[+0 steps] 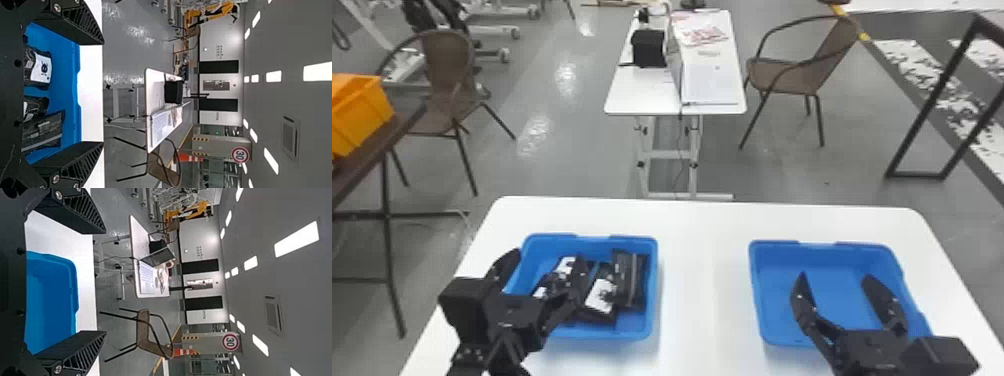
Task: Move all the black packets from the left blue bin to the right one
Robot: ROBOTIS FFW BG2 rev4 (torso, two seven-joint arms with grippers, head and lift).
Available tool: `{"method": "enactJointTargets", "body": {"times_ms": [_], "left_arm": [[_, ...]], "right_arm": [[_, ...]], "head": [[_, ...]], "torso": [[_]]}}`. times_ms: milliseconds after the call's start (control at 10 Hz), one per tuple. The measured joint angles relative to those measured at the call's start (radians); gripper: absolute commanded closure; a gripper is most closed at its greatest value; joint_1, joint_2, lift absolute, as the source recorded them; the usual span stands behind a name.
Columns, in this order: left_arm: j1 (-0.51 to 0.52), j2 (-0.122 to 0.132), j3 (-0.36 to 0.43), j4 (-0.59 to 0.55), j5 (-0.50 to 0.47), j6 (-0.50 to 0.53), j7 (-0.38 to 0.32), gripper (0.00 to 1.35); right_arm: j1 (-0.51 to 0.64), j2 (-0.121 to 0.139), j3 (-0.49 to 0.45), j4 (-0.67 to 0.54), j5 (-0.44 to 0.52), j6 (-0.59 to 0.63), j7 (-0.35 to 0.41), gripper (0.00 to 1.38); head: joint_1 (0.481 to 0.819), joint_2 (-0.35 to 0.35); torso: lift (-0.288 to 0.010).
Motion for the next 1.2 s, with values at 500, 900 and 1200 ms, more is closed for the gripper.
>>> {"method": "enactJointTargets", "body": {"times_ms": [500,900,1200], "left_arm": [[-0.001,0.002,-0.002,0.003,0.007,0.008,-0.004,0.12],[-0.008,-0.001,-0.001,0.007,0.011,0.036,-0.004,0.12],[-0.073,-0.01,0.04,0.027,0.012,0.175,-0.005,0.12]], "right_arm": [[0.0,0.001,0.001,0.006,-0.007,0.0,0.009,0.1],[0.001,0.001,0.002,0.008,-0.011,0.001,0.01,0.1],[0.0,0.001,0.002,0.009,-0.015,0.006,0.019,0.1]], "head": [[0.695,0.041],[0.695,0.04],[0.695,0.065]], "torso": [[0.0],[0.0],[0.0]]}}
